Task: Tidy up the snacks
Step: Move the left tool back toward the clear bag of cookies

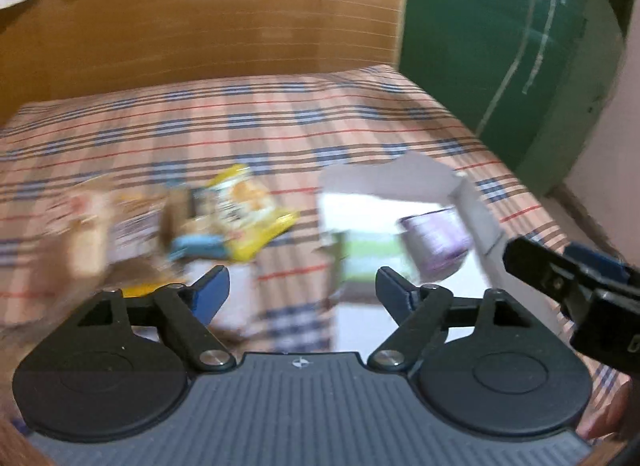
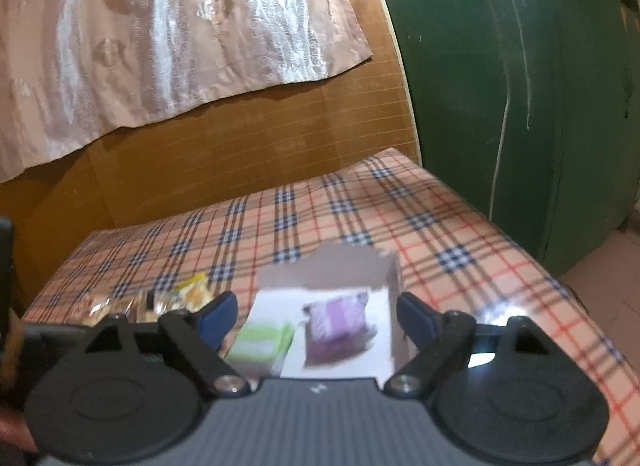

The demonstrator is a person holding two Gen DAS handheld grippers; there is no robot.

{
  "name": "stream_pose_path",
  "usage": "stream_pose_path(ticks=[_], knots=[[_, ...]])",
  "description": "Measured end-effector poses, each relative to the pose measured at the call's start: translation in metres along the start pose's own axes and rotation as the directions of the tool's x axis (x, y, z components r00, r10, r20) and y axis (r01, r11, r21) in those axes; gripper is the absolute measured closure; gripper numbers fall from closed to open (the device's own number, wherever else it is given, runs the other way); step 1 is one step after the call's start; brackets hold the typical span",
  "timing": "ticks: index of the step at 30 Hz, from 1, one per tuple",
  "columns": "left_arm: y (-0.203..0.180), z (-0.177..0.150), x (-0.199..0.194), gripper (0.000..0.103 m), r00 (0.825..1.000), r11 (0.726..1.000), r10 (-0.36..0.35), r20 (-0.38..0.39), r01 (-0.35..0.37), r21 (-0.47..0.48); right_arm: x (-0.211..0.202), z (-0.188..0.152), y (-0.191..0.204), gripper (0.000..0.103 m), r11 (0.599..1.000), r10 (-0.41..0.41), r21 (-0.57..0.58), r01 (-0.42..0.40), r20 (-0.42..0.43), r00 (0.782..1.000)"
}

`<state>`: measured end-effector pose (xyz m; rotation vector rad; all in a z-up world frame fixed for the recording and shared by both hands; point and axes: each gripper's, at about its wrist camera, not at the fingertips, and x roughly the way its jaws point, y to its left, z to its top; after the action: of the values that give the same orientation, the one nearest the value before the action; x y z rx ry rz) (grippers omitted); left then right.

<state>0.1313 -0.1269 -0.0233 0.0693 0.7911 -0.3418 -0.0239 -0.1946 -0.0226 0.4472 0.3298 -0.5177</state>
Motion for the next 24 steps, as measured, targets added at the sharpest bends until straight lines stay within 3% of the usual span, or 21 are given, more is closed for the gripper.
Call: stream_pose_path(ticks=[5, 14, 21, 24], knots=[[0.035, -0.023, -0.032, 0.0, 0.999, 0.996, 0.05, 0.0, -0.05, -0.071, 0.005, -0.029, 0.019, 0.013, 0.999, -0.021, -0.026, 0.019, -0.059, 0.998], [0.087, -0.044, -0.062, 0.0, 0.993, 0.975, 0.117, -0.001, -0.115, -0.192, 0.007, -0.041, 0.043, 0.013, 0.967, -0.068, -0.253, 0.045, -0.083, 0.994], [0.106, -0.055, -0.07, 0.0, 0.991, 0.967, 0.134, 0.017, -0.127, -0.221, -0.003, -0.052, 0.021, 0.017, 0.933, -0.091, -0.356, 0.055, -0.085, 0.992], [0.111, -0.06, -0.075, 0.0, 0.99, 0.962, 0.144, 0.012, -0.137, -0.235, -0.006, -0.046, 0.006, 0.013, 0.945, -0.087, -0.323, 0.051, -0.1, 0.991]])
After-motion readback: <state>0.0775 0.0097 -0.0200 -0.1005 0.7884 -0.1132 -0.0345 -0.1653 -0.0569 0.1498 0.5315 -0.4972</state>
